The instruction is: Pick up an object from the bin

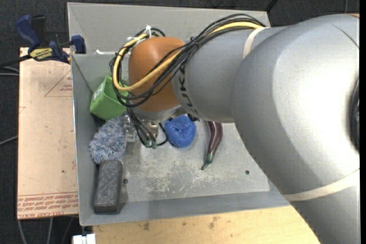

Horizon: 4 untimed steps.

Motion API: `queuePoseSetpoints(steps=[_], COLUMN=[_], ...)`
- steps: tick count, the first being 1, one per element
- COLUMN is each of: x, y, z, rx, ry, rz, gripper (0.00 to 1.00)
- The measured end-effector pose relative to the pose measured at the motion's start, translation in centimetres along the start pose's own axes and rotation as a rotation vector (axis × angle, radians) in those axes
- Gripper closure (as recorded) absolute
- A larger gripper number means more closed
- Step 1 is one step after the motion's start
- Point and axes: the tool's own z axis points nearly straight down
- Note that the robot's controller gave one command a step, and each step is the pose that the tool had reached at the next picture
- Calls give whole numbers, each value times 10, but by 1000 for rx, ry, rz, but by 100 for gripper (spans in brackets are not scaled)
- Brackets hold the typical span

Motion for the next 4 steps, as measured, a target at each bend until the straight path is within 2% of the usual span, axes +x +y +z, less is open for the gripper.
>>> queuePoseSetpoints(steps=[1, 2, 3, 4], x=[-14, 5, 5, -8], y=[-4, 5, 5, -11], z=[-27, -105, -105, -277], rx=[-1, -2, -2, -5], ry=[-1, -1, -1, -9], rz=[-30, -33, -33, -29], gripper=[100, 100, 100, 100])
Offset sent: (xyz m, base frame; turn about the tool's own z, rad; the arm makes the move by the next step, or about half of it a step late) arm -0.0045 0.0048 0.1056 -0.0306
